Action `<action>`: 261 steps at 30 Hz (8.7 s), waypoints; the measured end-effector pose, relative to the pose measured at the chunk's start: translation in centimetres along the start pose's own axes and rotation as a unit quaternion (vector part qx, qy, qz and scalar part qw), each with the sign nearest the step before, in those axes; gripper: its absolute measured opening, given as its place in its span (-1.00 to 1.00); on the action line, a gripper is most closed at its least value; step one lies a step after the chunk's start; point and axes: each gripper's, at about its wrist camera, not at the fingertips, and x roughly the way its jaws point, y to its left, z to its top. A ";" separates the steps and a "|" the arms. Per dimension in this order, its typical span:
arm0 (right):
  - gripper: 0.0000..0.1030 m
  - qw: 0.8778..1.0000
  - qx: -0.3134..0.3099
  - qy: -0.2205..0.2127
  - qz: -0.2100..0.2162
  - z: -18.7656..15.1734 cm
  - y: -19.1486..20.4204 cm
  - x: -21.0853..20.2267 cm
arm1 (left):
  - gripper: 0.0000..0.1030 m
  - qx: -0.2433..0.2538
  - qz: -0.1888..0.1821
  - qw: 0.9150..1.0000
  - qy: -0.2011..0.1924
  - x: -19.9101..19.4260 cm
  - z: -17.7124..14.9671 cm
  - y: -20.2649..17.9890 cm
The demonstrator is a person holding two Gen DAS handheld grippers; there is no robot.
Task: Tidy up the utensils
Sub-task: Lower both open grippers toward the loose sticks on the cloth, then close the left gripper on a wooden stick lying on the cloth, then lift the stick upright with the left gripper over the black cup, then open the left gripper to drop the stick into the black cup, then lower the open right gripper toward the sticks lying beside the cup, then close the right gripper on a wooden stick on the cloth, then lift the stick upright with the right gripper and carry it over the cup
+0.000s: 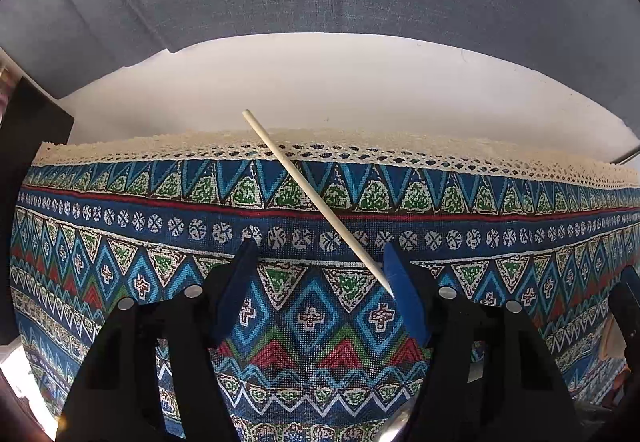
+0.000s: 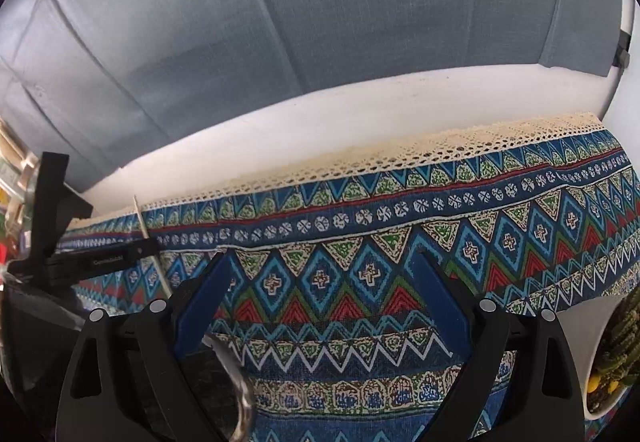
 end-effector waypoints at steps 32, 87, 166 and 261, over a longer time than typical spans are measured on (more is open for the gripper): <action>-0.88 0.971 -0.122 -0.204 0.034 -1.0 5.1 -12.7 | -0.91 0.067 -0.118 0.975 -0.174 -16.8 -14.4 15.0; 0.49 0.936 -0.188 -0.269 0.125 -3.7 8.1 -18.4 | 0.53 0.135 -0.289 0.837 -0.446 -22.9 -18.6 6.3; -0.54 0.825 -0.517 0.084 0.214 -17.7 17.8 -2.6 | 0.88 0.323 -0.187 0.913 -0.162 -10.7 -33.3 8.8; -0.91 0.906 -0.247 -0.260 0.226 -3.2 6.6 -27.7 | -0.91 0.169 -0.258 0.818 -0.486 -27.5 -17.2 4.4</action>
